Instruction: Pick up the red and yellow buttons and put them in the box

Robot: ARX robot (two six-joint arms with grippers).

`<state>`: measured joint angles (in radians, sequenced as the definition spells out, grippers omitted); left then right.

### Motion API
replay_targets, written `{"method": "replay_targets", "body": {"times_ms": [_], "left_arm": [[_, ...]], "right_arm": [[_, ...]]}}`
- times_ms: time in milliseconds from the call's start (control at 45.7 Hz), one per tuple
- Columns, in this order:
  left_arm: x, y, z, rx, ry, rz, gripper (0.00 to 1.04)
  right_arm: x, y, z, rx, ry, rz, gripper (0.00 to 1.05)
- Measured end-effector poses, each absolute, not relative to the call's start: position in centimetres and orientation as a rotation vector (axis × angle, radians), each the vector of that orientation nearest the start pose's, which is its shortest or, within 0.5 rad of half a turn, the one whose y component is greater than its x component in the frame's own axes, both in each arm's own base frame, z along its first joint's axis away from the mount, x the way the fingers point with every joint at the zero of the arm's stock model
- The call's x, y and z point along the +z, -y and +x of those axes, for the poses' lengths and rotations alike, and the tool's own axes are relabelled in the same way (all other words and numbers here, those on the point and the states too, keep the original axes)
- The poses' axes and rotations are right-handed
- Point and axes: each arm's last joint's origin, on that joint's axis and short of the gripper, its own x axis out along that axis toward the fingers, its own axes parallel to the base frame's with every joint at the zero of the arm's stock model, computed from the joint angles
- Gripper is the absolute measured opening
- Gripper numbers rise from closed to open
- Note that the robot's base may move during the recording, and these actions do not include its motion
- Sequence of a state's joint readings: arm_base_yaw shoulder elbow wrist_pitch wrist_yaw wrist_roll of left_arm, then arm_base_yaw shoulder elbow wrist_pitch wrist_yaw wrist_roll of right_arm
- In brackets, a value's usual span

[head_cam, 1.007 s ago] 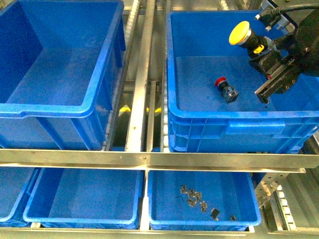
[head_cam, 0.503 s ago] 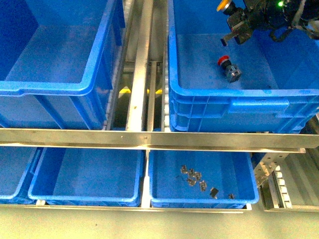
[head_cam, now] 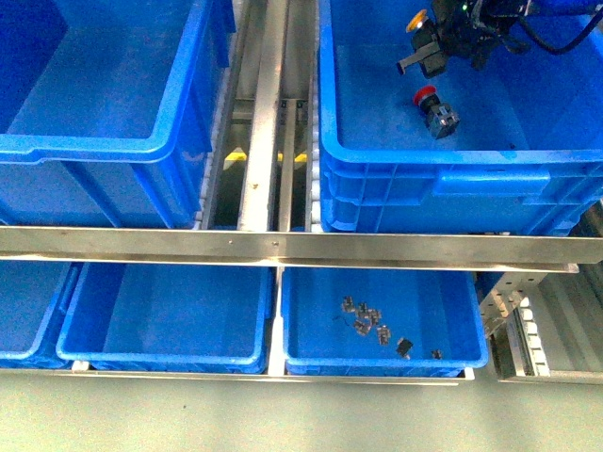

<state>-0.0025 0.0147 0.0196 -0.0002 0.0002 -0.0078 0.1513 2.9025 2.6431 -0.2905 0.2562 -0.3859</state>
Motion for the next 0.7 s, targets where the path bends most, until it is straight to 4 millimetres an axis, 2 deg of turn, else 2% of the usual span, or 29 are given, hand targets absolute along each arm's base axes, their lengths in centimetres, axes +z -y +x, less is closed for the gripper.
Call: {"method": "replay_targets", "body": {"times_ms": [109,219,306,394,416,481,547,700], "left_arm": [[16.9,0.0,9.7,-0.003,0.005,-0.008,0.97],[16.9,0.0,9.7,-0.003,0.005,-0.008,0.97],[16.9,0.0,9.7,-0.003,0.005,-0.008,0.97],[16.9,0.0,9.7,-0.003,0.005,-0.008,0.97],[16.9,0.0,9.7,-0.003,0.005,-0.008,0.97],[16.9,0.0,9.7,-0.003,0.005,-0.008,0.97],[16.9,0.0,9.7,-0.003,0.005,-0.008,0.97],[16.9,0.0,9.7,-0.003,0.005,-0.008,0.97]], "right_arm": [[10.1,-8.5,60.7,-0.004,-0.584,-0.488,0.42],[10.4,-8.5,60.6,0.007,-0.599,-0.476,0.43],[11.0,-8.7,60.6,0.019,-0.595,-0.470,0.54],[12.0,-9.0,60.6,0.022,-0.569,-0.461,0.74],[12.0,-9.0,60.6,0.021,-0.566,-0.461,0.75],[12.7,-9.0,60.7,0.031,-0.513,-0.455,0.89],[13.4,-8.6,60.0,0.047,-0.482,-0.462,0.99],[16.5,-7.0,55.5,0.093,-0.418,-0.460,0.97]]}}
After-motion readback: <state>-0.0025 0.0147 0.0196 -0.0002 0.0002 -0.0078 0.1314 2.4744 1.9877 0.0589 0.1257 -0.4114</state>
